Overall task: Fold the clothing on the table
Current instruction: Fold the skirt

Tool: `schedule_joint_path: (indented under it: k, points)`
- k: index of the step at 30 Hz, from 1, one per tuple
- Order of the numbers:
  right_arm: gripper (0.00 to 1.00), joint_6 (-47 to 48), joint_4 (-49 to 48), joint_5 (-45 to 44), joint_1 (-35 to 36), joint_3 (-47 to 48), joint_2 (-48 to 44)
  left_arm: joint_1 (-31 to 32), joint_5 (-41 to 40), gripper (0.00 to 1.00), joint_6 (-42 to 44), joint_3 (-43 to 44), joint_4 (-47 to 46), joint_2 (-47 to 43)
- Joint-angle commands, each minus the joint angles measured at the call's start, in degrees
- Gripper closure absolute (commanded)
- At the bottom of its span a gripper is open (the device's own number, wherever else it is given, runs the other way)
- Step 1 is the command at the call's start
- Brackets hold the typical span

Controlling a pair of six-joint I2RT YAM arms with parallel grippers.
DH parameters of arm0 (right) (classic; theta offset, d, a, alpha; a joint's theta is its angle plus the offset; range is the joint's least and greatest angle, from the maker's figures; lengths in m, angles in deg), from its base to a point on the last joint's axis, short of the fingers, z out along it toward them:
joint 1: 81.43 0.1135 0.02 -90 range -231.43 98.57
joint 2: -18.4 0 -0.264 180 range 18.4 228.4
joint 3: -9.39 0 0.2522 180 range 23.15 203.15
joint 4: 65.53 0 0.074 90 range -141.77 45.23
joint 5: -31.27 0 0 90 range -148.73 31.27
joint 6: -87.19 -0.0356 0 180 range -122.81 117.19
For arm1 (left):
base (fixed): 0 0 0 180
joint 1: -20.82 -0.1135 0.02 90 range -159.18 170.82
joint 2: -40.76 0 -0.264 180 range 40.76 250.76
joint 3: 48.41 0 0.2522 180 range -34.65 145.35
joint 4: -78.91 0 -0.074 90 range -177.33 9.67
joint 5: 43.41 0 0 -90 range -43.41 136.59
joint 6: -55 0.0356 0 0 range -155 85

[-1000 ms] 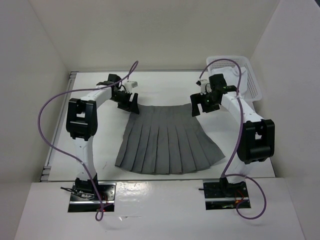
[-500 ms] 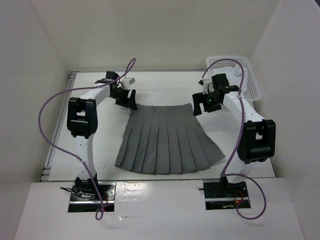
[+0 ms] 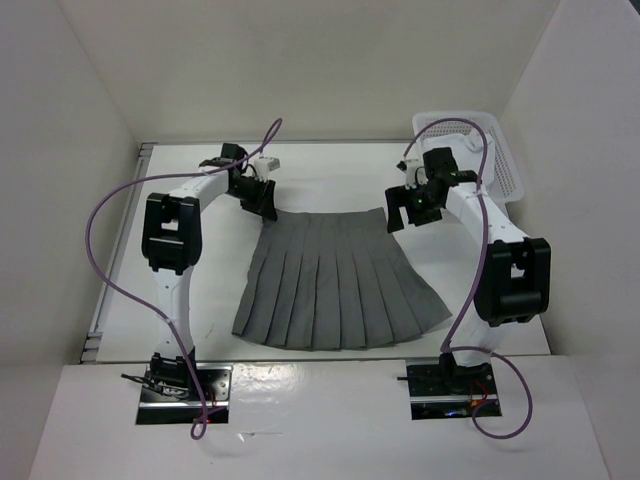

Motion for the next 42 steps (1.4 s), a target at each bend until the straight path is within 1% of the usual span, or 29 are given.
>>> schedule_joint_path:
  k: [1, 2, 4, 5, 6, 8, 11, 13, 16, 18, 21, 27, 31, 37, 42]
  points:
    - [0.1, 0.77, 0.96, 0.12, -0.42, 2.65, 1.17, -0.61, 2.36, 0.54, 2.37, -0.22, 1.55, 1.78]
    - [0.1, 0.77, 0.96, 0.12, -0.42, 3.35, 1.78, -0.61, 2.36, 0.62, 2.37, -0.22, 1.55, 1.78]
    - [0.1, 1.29, 0.96, 0.73, -0.42, 4.23, 2.49, -0.61, 2.36, 0.7, 2.37, -0.22, 1.55, 1.78]
    - [0.1, 1.3, 0.96, 0.74, -0.42, 5.45, 3.45, -0.61, 2.36, 0.76, 2.37, -0.22, 1.55, 1.78]
    - [0.1, 1.91, 0.96, 3.0, -0.42, 6.16, 4.07, -1.13, 2.36, 0.77, 2.37, -0.22, 1.55, 1.78]
    - [0.1, 2.7, 0.96, 5.91, -2.08, 8.18, 6.53, -1.14, 2.36, 0.77, 2.37, 0.39, 1.55, 1.78]
    - [0.1, 5.07, 0.96, 11.27, -4.01, 11.08, 10.47, -1.14, 2.36, 0.8, 2.37, 0.4, 2.17, 1.78]
    - [0.12, 5.68, 0.96, 15.65, -5.16, 13.54, 12.68, -1.14, 2.36, 0.8, 2.37, 0.4, 2.7, 1.78]
    - [0.13, 7.01, 2.19, 19.79, -7.0, 15.92, 17.25, -1.14, 1.83, 0.8, 2.89, -0.83, 2.7, 1.78]
    - [0.17, 8.32, 2.72, 20.34, -7.62, 17.85, 20.49, -1.14, 1.83, 0.8, 2.89, -0.83, 2.7, 1.25]
    - [0.19, 9.81, 4.12, 22.01, -7.63, 20.58, 24.97, -1.14, 1.83, 0.8, 2.89, -1.36, 2.7, 1.25]
    - [0.31, 10.44, 5.27, 25.0, -7.63, 24.0, 30.0, -1.14, 1.83, 0.8, 2.89, -1.36, 2.7, 1.25]
    - [0.34, 10.44, 5.27, 25.52, -7.11, 25.76, 32.02, -1.14, 1.31, 0.8, 2.89, -1.36, 3.22, 1.25]
    - [0.35, 10.44, 5.27, 25.52, -7.1, 28.57, 34.4, -1.14, 1.31, 0.8, 3.42, -1.36, 3.22, 1.25]
    - [0.36, 10.44, 5.27, 24.91, -4.91, 30.6, 37.3, -1.14, 1.31, 0.8, 3.42, -1.36, 3.22, 1.25]
